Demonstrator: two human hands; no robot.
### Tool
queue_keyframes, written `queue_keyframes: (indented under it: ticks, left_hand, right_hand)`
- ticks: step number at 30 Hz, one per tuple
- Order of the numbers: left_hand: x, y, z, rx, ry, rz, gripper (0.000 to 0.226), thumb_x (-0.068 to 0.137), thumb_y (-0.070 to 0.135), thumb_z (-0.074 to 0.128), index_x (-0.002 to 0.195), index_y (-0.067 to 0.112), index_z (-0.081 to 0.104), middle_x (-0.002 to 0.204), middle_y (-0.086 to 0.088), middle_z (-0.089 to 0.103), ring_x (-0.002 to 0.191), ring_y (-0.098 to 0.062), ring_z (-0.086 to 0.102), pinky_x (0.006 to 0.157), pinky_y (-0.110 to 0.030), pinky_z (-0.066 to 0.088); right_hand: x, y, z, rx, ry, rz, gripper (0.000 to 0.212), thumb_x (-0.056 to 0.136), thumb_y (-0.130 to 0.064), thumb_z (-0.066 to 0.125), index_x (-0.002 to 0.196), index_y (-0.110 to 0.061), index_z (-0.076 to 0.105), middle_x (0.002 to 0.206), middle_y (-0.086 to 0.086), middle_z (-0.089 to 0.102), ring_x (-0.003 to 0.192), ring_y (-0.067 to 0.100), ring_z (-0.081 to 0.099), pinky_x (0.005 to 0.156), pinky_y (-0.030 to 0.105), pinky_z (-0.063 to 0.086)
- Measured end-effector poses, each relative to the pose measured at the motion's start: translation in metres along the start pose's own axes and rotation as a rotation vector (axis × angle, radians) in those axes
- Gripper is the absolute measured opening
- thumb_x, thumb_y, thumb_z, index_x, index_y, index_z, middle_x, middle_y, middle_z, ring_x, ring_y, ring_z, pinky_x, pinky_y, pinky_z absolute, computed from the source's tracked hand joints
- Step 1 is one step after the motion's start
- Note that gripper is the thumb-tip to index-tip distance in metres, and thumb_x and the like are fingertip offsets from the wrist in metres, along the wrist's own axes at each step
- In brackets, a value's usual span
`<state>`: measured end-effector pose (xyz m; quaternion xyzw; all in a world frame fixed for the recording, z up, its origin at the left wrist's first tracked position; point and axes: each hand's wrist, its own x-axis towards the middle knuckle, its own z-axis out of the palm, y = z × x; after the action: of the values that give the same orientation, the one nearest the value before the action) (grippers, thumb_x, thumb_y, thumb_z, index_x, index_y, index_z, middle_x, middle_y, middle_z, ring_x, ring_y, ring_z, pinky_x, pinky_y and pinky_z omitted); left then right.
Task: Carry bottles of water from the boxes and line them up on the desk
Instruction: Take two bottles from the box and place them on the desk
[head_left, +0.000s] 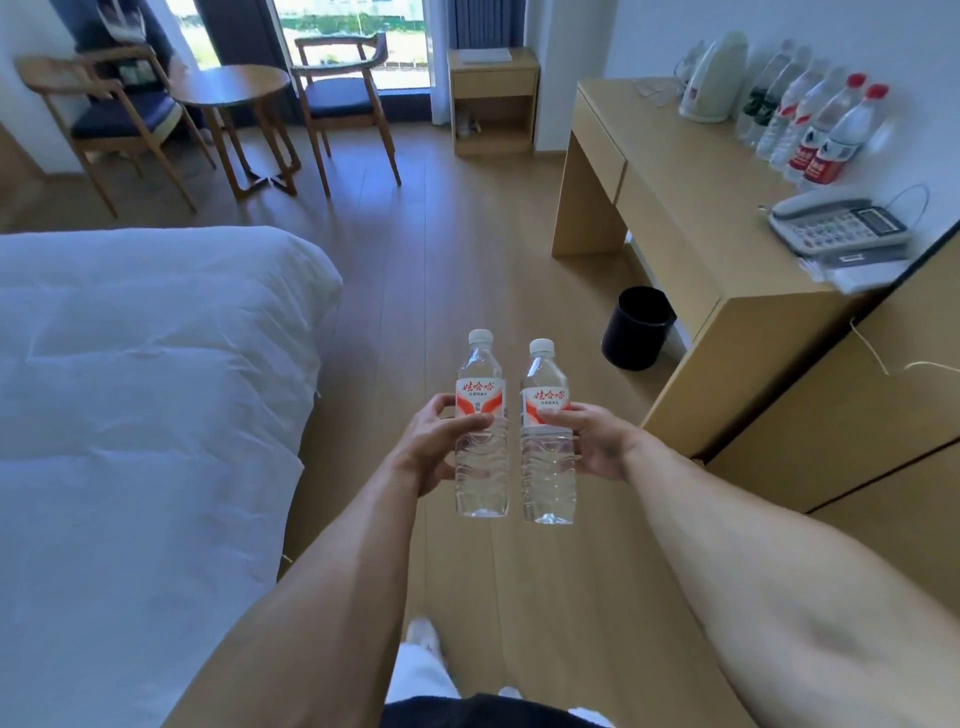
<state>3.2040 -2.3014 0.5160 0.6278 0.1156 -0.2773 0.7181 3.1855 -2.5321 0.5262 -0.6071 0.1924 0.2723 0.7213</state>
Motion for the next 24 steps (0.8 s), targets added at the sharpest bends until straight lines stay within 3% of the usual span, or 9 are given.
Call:
queue_keyframes:
  ticks: [5, 10, 16, 20, 24]
  left_hand:
    - [0.081, 0.040, 0.002, 0.014, -0.050, -0.004, 0.052, 0.080, 0.012, 0.082, 0.124, 0.018, 0.055, 0.114, -0.015, 0.072, 0.102, -0.036, 0.072, 0.081, -0.068, 0.055]
    - [0.176, 0.091, 0.003, 0.028, -0.123, -0.006, 0.051, 0.079, 0.009, 0.083, 0.122, 0.016, 0.057, 0.115, -0.016, 0.072, 0.104, -0.038, 0.071, 0.079, -0.069, 0.055]
    - [0.291, 0.171, 0.002, 0.067, -0.204, -0.031, 0.048, 0.076, 0.011, 0.086, 0.117, 0.019, 0.061, 0.112, -0.014, 0.073, 0.100, -0.035, 0.073, 0.075, -0.069, 0.056]
    - [0.351, 0.222, 0.009, 0.099, -0.239, -0.029, 0.049, 0.076, 0.013, 0.086, 0.118, 0.019, 0.061, 0.112, -0.013, 0.073, 0.104, -0.035, 0.071, 0.079, -0.068, 0.055]
    - [0.405, 0.258, 0.025, 0.093, -0.303, -0.035, 0.049, 0.077, 0.017, 0.086, 0.120, 0.021, 0.062, 0.111, -0.011, 0.074, 0.103, -0.033, 0.072, 0.082, -0.063, 0.057]
  right_hand:
    - [0.060, -0.042, -0.026, 0.045, 0.069, -0.017, 0.055, 0.079, -0.027, 0.077, 0.129, -0.011, 0.060, 0.124, 0.016, 0.068, 0.115, 0.036, 0.064, 0.094, 0.049, 0.052]
    - [0.126, -0.099, -0.050, 0.057, 0.134, -0.041, 0.058, 0.076, -0.032, 0.078, 0.128, -0.015, 0.061, 0.122, 0.013, 0.070, 0.115, 0.033, 0.064, 0.099, 0.049, 0.051]
    - [0.198, -0.183, -0.065, 0.124, 0.250, -0.068, 0.061, 0.074, -0.033, 0.080, 0.128, -0.013, 0.062, 0.119, 0.012, 0.071, 0.113, 0.033, 0.065, 0.086, 0.046, 0.053]
    - [0.237, -0.228, -0.075, 0.178, 0.293, -0.110, 0.052, 0.083, -0.031, 0.076, 0.129, -0.013, 0.062, 0.120, 0.012, 0.071, 0.113, 0.034, 0.065, 0.084, 0.044, 0.053]
    - [0.274, -0.262, -0.102, 0.244, 0.346, -0.151, 0.062, 0.072, -0.036, 0.080, 0.127, -0.012, 0.063, 0.121, 0.013, 0.070, 0.110, 0.032, 0.065, 0.091, 0.048, 0.052]
